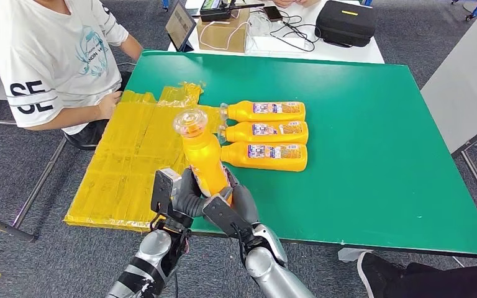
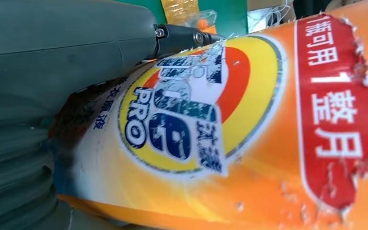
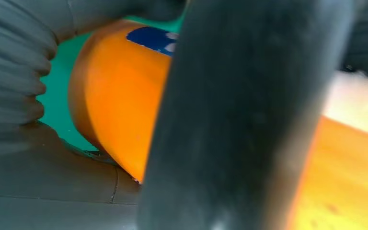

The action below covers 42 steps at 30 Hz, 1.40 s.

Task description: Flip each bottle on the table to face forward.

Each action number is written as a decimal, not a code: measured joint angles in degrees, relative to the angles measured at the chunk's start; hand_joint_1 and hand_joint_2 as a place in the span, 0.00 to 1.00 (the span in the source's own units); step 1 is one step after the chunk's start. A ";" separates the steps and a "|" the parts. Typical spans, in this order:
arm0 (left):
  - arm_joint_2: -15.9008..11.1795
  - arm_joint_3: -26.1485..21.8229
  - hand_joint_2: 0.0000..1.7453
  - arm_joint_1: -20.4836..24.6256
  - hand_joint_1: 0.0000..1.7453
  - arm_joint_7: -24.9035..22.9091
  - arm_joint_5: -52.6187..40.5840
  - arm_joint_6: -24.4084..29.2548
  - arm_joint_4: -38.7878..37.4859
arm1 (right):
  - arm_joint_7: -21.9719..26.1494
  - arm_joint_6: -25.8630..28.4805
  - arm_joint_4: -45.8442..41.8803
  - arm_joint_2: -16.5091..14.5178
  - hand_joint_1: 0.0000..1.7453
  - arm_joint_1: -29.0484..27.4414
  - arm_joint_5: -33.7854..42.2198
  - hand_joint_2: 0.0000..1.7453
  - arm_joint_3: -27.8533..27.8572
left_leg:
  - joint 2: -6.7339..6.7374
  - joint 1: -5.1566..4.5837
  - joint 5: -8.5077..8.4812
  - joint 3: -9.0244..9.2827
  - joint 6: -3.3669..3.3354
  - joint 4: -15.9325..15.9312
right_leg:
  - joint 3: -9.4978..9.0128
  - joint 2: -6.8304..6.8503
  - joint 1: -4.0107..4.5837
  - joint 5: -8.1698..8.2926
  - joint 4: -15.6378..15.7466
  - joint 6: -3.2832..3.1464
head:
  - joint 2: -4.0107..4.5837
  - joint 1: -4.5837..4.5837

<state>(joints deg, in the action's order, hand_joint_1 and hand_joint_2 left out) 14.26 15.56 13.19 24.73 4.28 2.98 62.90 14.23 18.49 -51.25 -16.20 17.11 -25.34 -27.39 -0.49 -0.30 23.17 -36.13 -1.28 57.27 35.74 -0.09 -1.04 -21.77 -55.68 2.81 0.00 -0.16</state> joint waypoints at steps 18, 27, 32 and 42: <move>-1.79 -2.17 1.00 1.05 1.00 3.00 -5.06 9.04 0.38 | 0.00 1.12 -3.63 3.29 0.00 -2.44 1.91 1.00 2.72 | -0.01 0.00 0.00 -0.02 0.00 0.00 | 0.02 0.00 0.00 0.00 0.00 0.00 | 0.00 0.01; -7.84 -6.36 1.00 9.36 1.00 0.61 -31.00 24.78 -8.64 | 0.07 -0.20 -11.86 5.26 0.00 -4.90 1.75 1.00 7.47 | 0.03 0.02 -0.05 -0.01 0.02 0.00 | 0.02 -0.01 0.01 0.03 -0.03 -0.01 | 0.00 -0.01; -10.28 -7.43 1.00 13.06 1.00 -1.85 -37.58 26.71 -14.61 | 0.14 -0.56 -14.14 5.86 0.00 -5.30 1.82 1.00 8.46 | 0.00 0.02 -0.05 -0.03 0.02 0.00 | 0.03 0.00 0.01 0.03 -0.04 -0.01 | -0.01 0.01; -19.48 -8.26 1.00 19.72 1.00 -10.78 -54.56 23.75 -28.88 | 1.52 -1.09 -21.25 7.67 0.00 -6.07 5.29 1.00 10.65 | 0.16 0.05 -0.05 -0.03 0.03 0.00 | 0.11 -0.05 0.04 0.03 -0.05 -0.03 | -0.01 0.01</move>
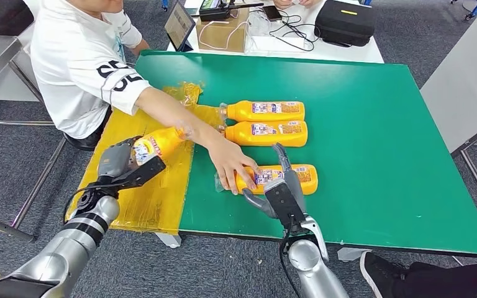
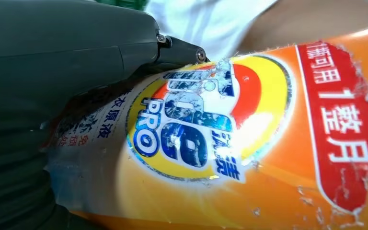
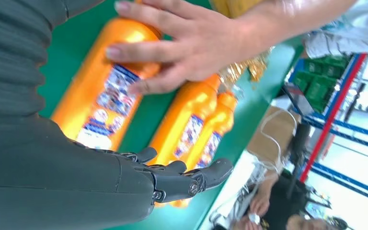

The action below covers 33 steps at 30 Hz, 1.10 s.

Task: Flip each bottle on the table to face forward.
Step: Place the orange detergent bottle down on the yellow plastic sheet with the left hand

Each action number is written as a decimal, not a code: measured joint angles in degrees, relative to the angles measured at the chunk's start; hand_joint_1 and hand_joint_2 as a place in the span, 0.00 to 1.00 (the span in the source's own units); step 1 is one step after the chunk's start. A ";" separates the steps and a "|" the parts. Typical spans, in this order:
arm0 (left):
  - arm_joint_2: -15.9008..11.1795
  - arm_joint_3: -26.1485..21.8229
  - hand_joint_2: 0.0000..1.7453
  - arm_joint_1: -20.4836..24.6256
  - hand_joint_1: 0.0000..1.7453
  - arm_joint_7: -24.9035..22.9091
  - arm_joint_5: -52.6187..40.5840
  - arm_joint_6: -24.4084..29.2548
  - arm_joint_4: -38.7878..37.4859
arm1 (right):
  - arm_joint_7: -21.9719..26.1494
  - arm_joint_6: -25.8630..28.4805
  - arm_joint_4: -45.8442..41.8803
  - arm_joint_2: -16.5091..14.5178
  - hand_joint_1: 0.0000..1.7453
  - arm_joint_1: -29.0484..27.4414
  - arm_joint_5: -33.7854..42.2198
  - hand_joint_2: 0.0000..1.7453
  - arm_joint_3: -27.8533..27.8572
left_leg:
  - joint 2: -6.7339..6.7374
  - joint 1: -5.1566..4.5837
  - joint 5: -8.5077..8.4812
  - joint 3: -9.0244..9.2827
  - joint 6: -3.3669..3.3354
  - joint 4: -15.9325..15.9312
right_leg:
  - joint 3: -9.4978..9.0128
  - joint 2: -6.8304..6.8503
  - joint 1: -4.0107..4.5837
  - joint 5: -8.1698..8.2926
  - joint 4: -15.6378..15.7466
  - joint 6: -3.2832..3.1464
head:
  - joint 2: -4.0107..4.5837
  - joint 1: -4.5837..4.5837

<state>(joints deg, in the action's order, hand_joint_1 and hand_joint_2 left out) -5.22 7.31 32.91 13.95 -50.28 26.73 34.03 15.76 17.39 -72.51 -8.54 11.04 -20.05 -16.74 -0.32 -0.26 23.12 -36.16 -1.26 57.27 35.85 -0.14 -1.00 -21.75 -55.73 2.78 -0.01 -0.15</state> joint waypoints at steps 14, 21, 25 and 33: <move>-8.61 2.07 1.00 3.92 1.00 3.02 -11.02 -11.54 -8.32 | 0.07 -2.26 -2.07 2.38 0.00 2.17 2.07 1.00 0.48 | 0.07 0.00 0.00 0.19 0.02 -0.03 | -0.14 -0.03 0.00 0.01 -0.06 -0.03 | 0.00 -0.01; -10.76 3.14 1.00 5.82 1.00 5.74 -11.88 -18.74 -9.98 | 0.07 -2.84 -1.78 2.98 0.00 3.24 2.63 1.00 0.14 | 0.07 0.00 0.00 0.30 0.04 -0.04 | -0.24 -0.03 0.00 0.01 -0.13 -0.03 | 0.01 0.00; -11.38 3.61 1.00 6.26 0.78 6.23 -11.88 -19.70 -10.61 | 0.07 -2.92 -1.30 3.28 0.00 3.85 2.63 1.00 -0.01 | 0.05 -0.01 0.00 0.36 0.04 -0.03 | -0.31 -0.03 -0.01 0.00 -0.13 -0.04 | 0.00 0.01; -11.89 3.78 0.75 6.16 0.00 5.86 -11.05 -18.94 -11.12 | -0.25 -3.00 -0.48 3.54 0.00 4.64 2.41 1.00 -0.30 | 0.05 0.00 0.00 0.42 0.05 -0.04 | -0.36 -0.02 0.00 0.00 -0.13 -0.05 | 0.01 0.01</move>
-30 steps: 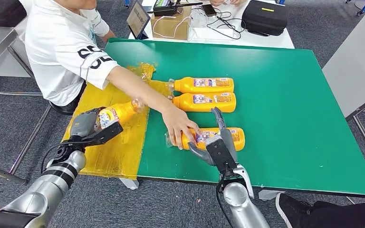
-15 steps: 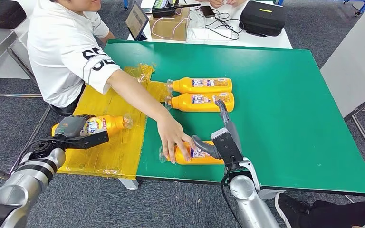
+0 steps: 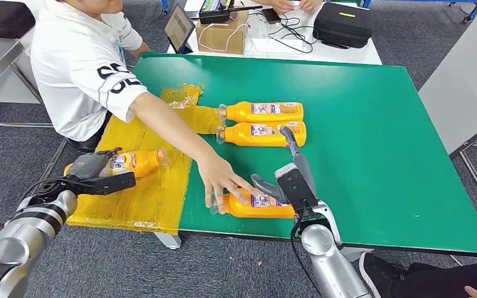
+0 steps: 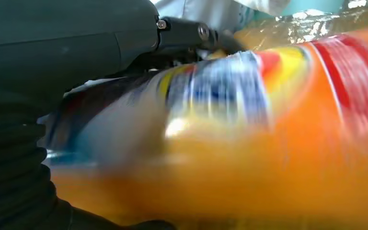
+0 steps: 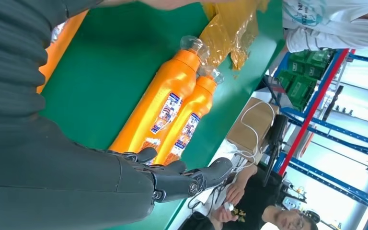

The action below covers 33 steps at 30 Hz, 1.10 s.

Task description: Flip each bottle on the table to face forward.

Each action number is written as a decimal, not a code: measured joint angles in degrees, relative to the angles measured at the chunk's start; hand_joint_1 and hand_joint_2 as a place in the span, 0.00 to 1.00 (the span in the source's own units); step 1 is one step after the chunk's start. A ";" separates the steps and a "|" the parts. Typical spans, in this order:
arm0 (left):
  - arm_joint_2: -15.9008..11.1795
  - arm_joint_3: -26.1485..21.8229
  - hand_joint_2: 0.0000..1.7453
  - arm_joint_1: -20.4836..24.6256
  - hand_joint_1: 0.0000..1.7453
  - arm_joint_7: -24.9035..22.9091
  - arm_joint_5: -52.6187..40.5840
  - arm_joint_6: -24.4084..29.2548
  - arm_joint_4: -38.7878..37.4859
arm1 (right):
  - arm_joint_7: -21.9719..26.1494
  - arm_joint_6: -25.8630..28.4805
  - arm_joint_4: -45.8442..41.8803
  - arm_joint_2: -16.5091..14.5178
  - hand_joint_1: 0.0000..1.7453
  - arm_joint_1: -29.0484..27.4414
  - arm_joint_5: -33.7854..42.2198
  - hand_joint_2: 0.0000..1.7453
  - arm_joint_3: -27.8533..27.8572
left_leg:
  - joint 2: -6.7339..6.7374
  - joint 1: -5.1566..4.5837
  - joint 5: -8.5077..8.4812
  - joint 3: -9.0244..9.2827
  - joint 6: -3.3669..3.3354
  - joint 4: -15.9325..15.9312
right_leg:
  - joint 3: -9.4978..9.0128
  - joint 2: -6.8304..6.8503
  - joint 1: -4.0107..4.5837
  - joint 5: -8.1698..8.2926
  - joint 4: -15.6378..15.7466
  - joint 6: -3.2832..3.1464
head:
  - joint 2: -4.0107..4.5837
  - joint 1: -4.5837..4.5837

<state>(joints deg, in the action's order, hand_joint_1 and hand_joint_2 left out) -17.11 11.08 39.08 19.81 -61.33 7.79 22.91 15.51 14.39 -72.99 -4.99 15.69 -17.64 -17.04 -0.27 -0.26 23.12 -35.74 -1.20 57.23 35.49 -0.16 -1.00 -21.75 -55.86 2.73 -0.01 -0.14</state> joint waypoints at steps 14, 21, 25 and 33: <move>0.76 -3.63 0.00 -2.59 0.00 6.72 8.83 3.87 1.08 | -1.20 -1.74 2.43 0.33 0.00 1.20 -1.84 1.00 -0.99 | -0.18 -0.03 -0.01 0.00 -0.01 0.01 | -0.06 0.03 -0.03 -0.02 0.01 0.00 | 0.01 0.01; 2.94 -9.70 0.00 -6.18 0.00 13.21 20.14 -0.07 5.57 | -1.82 -2.03 3.52 0.34 0.00 0.99 -3.09 1.00 -1.34 | -0.18 -0.02 -0.01 0.00 -0.01 0.01 | -0.03 0.03 -0.03 -0.02 0.03 0.00 | 0.00 -0.01; 5.14 -12.71 0.00 -9.21 0.00 13.55 24.16 -1.78 10.20 | -2.34 -1.92 3.55 0.33 0.00 -0.50 -3.97 1.00 -1.41 | -0.20 -0.02 0.00 -0.02 -0.01 0.01 | -0.03 0.04 -0.03 -0.04 0.03 -0.01 | 0.01 0.01; 6.92 -15.02 0.00 -11.69 0.00 13.60 26.07 -3.30 14.28 | -2.63 -1.81 3.54 0.32 0.00 -1.53 -4.59 1.00 -1.43 | -0.18 -0.02 0.00 -0.02 -0.01 0.01 | -0.01 0.03 -0.02 -0.04 0.03 -0.02 | 0.00 -0.01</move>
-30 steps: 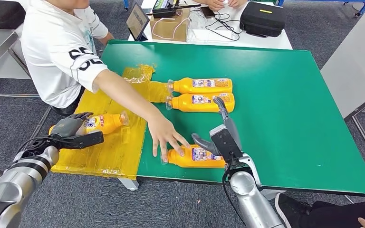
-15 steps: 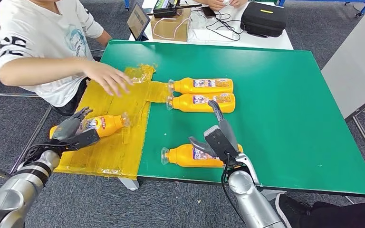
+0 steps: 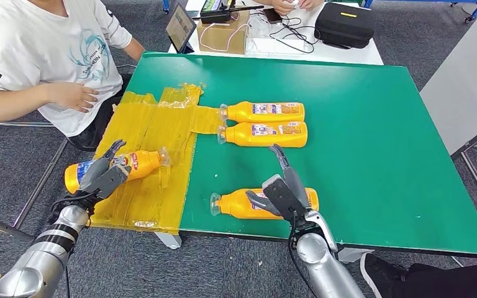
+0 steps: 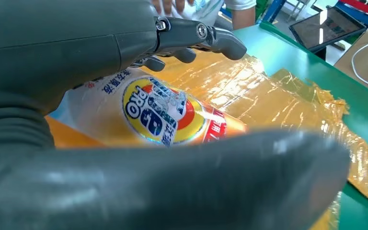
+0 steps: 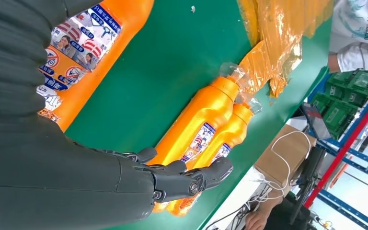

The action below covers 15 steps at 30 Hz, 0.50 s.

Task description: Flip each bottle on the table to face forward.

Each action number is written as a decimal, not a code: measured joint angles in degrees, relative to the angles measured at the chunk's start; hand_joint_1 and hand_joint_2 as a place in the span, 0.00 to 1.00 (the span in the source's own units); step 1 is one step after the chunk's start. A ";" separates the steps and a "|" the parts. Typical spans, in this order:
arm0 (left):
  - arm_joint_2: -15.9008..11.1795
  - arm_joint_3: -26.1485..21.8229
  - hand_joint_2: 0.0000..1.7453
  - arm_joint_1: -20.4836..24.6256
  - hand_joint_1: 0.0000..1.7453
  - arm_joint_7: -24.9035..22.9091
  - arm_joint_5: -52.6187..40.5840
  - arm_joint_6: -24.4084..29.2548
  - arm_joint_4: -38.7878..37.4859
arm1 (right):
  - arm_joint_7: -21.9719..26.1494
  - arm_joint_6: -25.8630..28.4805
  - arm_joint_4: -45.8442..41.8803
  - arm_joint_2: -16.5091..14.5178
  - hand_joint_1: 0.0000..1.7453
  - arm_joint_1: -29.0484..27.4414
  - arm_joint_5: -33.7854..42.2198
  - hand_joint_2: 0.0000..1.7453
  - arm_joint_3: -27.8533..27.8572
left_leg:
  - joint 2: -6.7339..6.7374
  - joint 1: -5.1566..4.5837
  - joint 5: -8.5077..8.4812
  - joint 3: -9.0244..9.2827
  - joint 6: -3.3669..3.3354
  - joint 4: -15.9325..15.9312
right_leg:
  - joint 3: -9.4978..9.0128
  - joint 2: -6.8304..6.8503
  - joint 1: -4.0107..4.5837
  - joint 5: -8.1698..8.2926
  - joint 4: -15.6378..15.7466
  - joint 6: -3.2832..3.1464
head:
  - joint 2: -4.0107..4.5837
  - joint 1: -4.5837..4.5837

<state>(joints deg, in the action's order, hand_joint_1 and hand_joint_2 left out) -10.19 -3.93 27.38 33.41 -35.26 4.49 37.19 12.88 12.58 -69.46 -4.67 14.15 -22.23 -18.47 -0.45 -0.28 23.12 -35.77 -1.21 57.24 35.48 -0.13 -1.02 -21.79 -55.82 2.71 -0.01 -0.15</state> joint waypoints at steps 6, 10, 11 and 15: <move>3.91 -2.48 0.00 -3.96 0.00 -3.13 13.43 -7.94 7.33 | -1.84 1.71 -1.88 -0.02 0.00 -3.30 -6.07 1.00 0.00 | -0.03 -0.01 0.02 -0.05 -0.01 0.00 | 0.01 0.01 -0.02 -0.03 0.03 0.00 | 0.01 0.00; 6.95 -2.48 0.00 -7.47 0.00 -5.54 19.91 -11.45 13.65 | -3.06 2.07 -3.42 0.07 0.00 -5.46 -9.26 1.00 0.01 | -0.02 -0.03 0.05 -0.13 0.00 0.00 | 0.08 0.01 -0.03 -0.04 0.08 0.00 | 0.01 0.01; 7.58 -2.26 0.25 -8.21 0.00 -5.86 20.65 -11.74 14.98 | -3.49 2.06 -3.64 0.14 0.00 -5.76 -10.19 1.00 0.02 | -0.02 -0.03 0.06 -0.14 0.00 0.01 | 0.09 0.01 -0.03 -0.04 0.09 0.01 | 0.00 0.01; 9.46 -0.61 1.00 -10.11 0.00 -6.55 22.81 -12.28 18.78 | -5.80 1.76 -3.85 0.62 0.00 -6.35 -14.55 1.00 0.02 | -0.02 -0.03 0.06 -0.17 0.00 0.01 | 0.12 0.01 -0.02 -0.02 0.09 0.02 | 0.01 0.00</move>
<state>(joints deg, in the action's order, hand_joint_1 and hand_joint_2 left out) -0.73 -4.55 17.27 26.86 -12.46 -7.79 55.97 7.08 14.34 -73.31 -4.05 7.80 -36.78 -18.45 -0.47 -0.31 23.18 -35.94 -1.21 57.26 35.60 -0.12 -1.05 -21.82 -55.73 2.73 -0.01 -0.15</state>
